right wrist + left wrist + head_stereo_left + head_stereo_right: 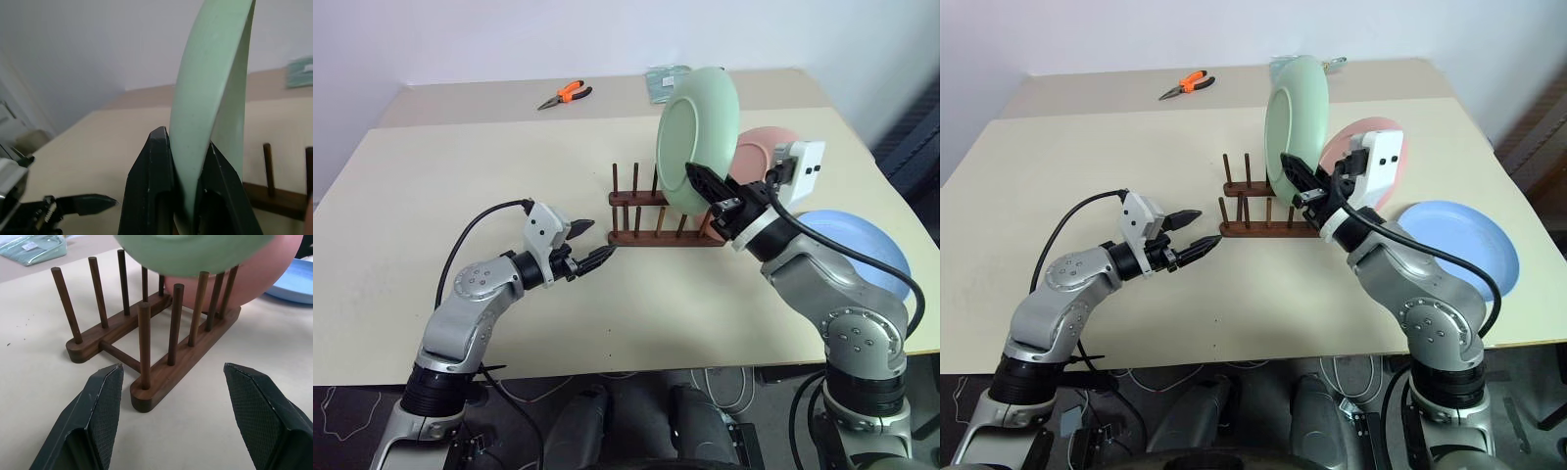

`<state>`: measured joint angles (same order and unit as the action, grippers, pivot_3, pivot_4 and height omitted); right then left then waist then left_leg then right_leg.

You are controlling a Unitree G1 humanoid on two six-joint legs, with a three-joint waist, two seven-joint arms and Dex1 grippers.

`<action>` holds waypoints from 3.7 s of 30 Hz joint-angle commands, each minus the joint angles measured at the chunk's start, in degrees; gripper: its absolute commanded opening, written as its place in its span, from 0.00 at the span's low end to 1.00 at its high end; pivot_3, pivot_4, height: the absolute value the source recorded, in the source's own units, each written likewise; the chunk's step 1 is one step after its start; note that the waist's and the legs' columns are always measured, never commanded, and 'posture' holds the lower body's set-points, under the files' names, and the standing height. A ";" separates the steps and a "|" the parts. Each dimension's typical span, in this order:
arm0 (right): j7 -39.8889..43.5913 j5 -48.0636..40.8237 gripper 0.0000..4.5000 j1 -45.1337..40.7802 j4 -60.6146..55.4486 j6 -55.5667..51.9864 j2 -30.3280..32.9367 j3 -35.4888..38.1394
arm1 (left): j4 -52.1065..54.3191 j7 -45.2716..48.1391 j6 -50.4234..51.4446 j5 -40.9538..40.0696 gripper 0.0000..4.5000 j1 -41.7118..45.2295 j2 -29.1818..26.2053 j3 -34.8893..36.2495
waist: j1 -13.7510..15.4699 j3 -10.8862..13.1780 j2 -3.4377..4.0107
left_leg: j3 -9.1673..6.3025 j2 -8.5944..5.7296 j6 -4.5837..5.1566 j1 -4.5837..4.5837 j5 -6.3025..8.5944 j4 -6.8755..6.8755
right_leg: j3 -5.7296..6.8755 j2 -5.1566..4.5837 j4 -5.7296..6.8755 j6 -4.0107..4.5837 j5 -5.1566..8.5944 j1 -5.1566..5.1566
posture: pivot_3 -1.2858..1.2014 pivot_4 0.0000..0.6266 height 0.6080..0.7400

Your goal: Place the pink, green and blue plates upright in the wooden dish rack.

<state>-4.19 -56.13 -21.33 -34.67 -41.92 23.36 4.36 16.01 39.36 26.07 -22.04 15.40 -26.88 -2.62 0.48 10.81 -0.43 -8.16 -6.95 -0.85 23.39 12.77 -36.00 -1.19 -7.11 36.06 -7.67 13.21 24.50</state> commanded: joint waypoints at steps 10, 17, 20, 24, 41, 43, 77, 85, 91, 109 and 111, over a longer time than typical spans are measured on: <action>5.29 11.88 0.82 -2.47 -0.98 -0.11 3.23 -3.91 | 2.50 0.18 -0.16 -0.44 0.75 0.24 0.82 -0.68 | -0.09 0.00 0.00 | 0.01 0.00 0.00 0.00 0.00 0.00 | 0.00 0.01 0.00 0.00 0.00 0.00 | 0.52 0.24 0.94; 15.99 20.13 0.82 -2.71 -1.70 5.56 12.17 -0.98 | 3.32 0.43 0.33 -0.58 0.75 -0.36 0.87 -1.29 | 0.06 0.01 -0.02 | 0.03 0.00 0.00 0.00 0.00 0.00 | 0.01 0.00 -0.02 -0.01 0.00 -0.01 | 0.52 0.24 0.94; 21.93 18.29 0.82 -1.72 -1.86 7.44 16.45 6.23 | 3.38 0.56 0.55 -0.63 0.75 -0.10 1.07 -1.52 | 0.18 0.01 -0.01 | 0.04 0.00 0.00 0.01 0.00 -0.02 | 0.01 0.00 -0.02 -0.01 0.00 -0.03 | 0.52 0.24 0.94; 30.41 8.29 0.82 3.18 1.34 3.38 23.30 23.87 | 3.28 1.10 0.85 -0.76 0.75 0.21 1.18 -1.64 | 0.64 0.02 -0.06 | 0.04 0.00 0.04 0.04 0.02 -0.03 | 0.02 -0.01 -0.08 -0.02 0.00 -0.06 | 0.52 0.24 0.94; 31.62 40.40 0.82 32.36 11.77 9.90 24.54 12.70 | 0.53 4.37 -0.49 0.71 0.75 3.19 2.85 -6.54 | 0.27 -0.02 -0.11 | 0.41 0.19 0.12 -0.06 0.08 -0.13 | -0.09 0.00 -0.17 0.12 -0.11 -0.12 | 0.52 0.24 0.94; 30.01 43.10 0.71 31.68 14.62 9.71 23.81 11.24 | 0.85 4.31 -0.47 0.70 0.75 2.93 2.92 -6.78 | 0.31 -0.02 -0.11 | 0.40 0.18 0.12 -0.03 0.08 -0.13 | -0.09 0.00 -0.20 -0.01 -0.18 -0.11 | 0.52 0.24 0.94; 9.42 -22.19 0.03 -22.49 0.26 -0.34 0.45 14.93 | -3.57 1.55 -5.80 2.34 0.75 -3.26 -3.37 5.27 | -0.66 0.02 -0.10 | 0.31 0.50 0.08 -0.01 0.09 0.02 | -0.06 0.30 -0.52 0.19 -0.44 -0.07 | 0.52 0.24 0.94; -5.95 -32.43 0.03 -19.69 5.17 3.64 -14.18 3.75 | -3.34 1.00 -7.22 2.28 0.75 -7.62 -4.12 7.71 | -1.22 -0.01 -0.06 | 0.32 0.48 0.05 0.00 0.07 0.02 | -0.09 0.32 -0.48 0.19 -0.50 0.01 | 0.52 0.24 0.94; -9.09 -28.89 0.03 -18.07 9.31 3.88 -15.75 0.57 | -2.31 0.77 -7.24 1.99 0.75 -8.70 -3.84 7.54 | -1.32 0.00 -0.03 | 0.33 0.48 -0.01 -0.01 0.04 0.04 | -0.10 0.37 -0.40 0.25 -0.53 0.09 | 0.52 0.24 0.94; -13.06 -18.80 0.09 -19.56 16.59 1.70 -17.38 -2.59 | -1.39 0.58 -6.29 2.04 0.75 -7.56 -2.19 4.63 | -1.48 0.00 -0.03 | 0.34 0.51 -0.02 -0.02 0.02 0.06 | -0.11 0.40 -0.14 0.23 -0.54 0.21 | 0.52 0.24 0.94; -10.45 -15.65 0.24 -20.57 16.72 0.50 -15.82 -3.97 | -1.25 0.43 -6.33 2.09 0.75 -7.56 -2.03 4.26 | -1.47 0.00 -0.03 | 0.34 0.51 -0.02 -0.02 0.02 0.05 | -0.11 0.40 -0.13 0.23 -0.54 0.21 | 0.52 0.24 0.94</action>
<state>-17.11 -73.93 -39.63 -16.61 -40.87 6.98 1.18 12.44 39.80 19.87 -19.68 7.35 -29.05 1.46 -0.99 10.82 -0.47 -7.81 -6.44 -0.88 23.38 12.79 -35.95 -1.29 -6.70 35.93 -7.44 12.67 24.70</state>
